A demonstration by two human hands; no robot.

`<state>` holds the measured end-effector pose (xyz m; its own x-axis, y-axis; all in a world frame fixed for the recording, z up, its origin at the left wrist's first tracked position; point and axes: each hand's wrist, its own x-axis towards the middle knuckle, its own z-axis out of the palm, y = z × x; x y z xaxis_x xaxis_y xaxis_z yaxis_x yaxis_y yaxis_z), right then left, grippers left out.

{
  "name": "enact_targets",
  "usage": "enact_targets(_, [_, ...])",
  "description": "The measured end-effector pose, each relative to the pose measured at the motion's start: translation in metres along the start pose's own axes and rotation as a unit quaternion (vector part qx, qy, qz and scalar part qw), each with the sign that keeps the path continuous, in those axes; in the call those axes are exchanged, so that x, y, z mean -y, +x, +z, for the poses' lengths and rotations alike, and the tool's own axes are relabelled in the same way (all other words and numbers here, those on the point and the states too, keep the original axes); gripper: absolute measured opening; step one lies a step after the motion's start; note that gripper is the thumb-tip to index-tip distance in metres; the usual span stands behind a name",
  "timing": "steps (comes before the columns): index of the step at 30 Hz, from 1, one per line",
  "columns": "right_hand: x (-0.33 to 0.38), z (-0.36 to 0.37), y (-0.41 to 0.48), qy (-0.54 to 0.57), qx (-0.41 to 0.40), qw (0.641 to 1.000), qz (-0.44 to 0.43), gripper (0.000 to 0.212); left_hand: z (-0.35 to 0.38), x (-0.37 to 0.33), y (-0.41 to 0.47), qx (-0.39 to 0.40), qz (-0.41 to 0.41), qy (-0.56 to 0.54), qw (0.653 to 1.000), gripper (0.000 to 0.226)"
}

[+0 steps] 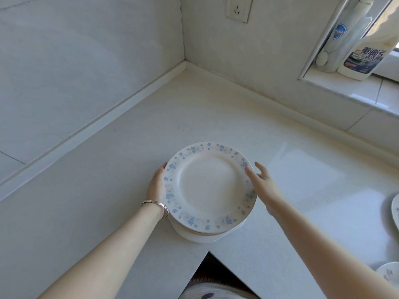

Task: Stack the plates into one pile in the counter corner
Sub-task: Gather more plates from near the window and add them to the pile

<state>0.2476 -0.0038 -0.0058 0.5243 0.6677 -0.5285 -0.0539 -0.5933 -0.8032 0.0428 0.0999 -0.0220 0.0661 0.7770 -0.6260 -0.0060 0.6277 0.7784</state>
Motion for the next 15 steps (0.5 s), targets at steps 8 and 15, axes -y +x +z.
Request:
enact_targets(8, [-0.02,0.02,0.012,0.087,-0.008,0.996,-0.014,0.039,-0.005,0.001,-0.007,0.026,-0.042,-0.009,0.999,0.038])
enact_targets(15, [-0.022,0.021,0.013,0.12,-0.002,0.993,-0.012,0.035,-0.007,0.0,-0.001,-0.017,0.094,0.199,0.975,0.036])
